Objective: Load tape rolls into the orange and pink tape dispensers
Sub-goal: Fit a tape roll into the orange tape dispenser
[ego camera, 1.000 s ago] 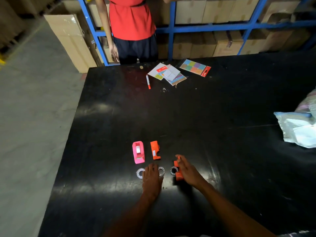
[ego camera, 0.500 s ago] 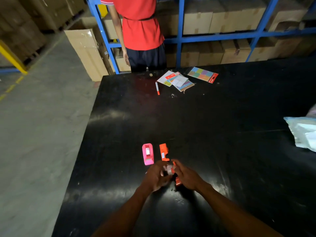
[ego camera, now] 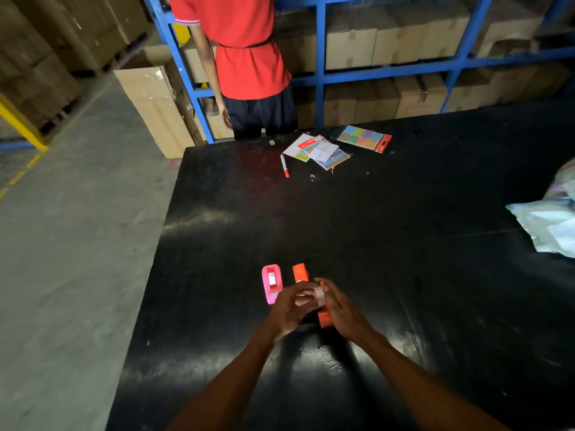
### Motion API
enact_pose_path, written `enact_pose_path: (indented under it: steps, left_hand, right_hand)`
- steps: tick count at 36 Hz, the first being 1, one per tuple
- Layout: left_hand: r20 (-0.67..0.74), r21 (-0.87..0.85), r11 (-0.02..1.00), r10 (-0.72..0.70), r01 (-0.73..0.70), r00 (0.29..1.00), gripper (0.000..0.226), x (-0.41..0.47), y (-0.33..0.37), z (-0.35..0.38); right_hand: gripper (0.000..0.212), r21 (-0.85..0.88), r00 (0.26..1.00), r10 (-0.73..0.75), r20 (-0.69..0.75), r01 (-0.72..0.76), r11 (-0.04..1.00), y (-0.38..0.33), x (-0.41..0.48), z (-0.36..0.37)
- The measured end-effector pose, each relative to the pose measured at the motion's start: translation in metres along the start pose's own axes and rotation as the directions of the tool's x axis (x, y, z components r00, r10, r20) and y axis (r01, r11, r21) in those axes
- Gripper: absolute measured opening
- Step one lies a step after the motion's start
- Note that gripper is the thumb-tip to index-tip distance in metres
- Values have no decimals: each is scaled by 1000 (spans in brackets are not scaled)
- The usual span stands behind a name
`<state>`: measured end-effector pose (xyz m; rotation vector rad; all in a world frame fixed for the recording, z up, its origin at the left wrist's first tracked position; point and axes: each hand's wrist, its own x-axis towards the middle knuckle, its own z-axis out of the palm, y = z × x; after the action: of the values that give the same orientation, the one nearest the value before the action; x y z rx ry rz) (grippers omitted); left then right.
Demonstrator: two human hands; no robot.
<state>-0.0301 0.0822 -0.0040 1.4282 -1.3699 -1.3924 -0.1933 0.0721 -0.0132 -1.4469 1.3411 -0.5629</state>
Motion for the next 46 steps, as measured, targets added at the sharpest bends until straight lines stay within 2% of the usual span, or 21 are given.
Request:
enact_pose_path:
  steps: [8,10,13,18,21,25,31,35,38,40,43,44,46]
  left_hand:
    - [-1,-69,994,-79,79,997,37,8,4,-2]
    - [-54,-78,990,-121,116,991,26,12,6,-2]
    - [-152,-78,974,-221,211,963,29,22,5,-6]
    - [-227,160,939,-264,303,937,10,51,-14,-18]
    - [-245,317,884,-274,344,930,28,71,-28,-17]
    - [-291,537,778,-191,325,938,41,87,-19,-3]
    - [-327,689,596,-251,412,911,42,117,-23,9]
    - [-333,736,520,-281,435,900,53,126,-29,15]
    - [-359,683,575,-272,450,893,56,130,-34,17]
    - [-364,554,714,-255,428,896,48,132,-37,14]
    - [-279,213,911,-289,352,916,30,130,-31,10]
    - [-232,48,935,-333,353,914,28,129,-26,9]
    - [-81,-176,915,-381,363,921,28,123,-13,6]
  right_hand:
    - [37,42,1000,-15,-19,15,999,1,9,-4]
    - [36,65,999,2,-36,0,998,5,14,-4]
    - [39,92,998,27,-58,-22,996,12,23,-6]
    - [42,102,997,55,-63,-48,994,19,33,-16]
    - [39,118,996,67,-66,-59,991,16,35,-22]
    - [37,138,992,89,-85,-76,988,13,39,-30]
    - [36,172,986,123,-111,-102,980,18,47,-37]
    - [34,149,984,143,-106,-126,981,17,50,-43]
    - [34,139,986,144,-89,-131,982,19,56,-43]
    - [34,137,985,148,-89,-136,981,23,60,-43]
    - [35,143,983,150,-108,-133,981,30,66,-42]
    - [35,140,982,153,-110,-137,981,30,68,-43]
    - [35,140,982,152,-108,-137,981,28,70,-43]
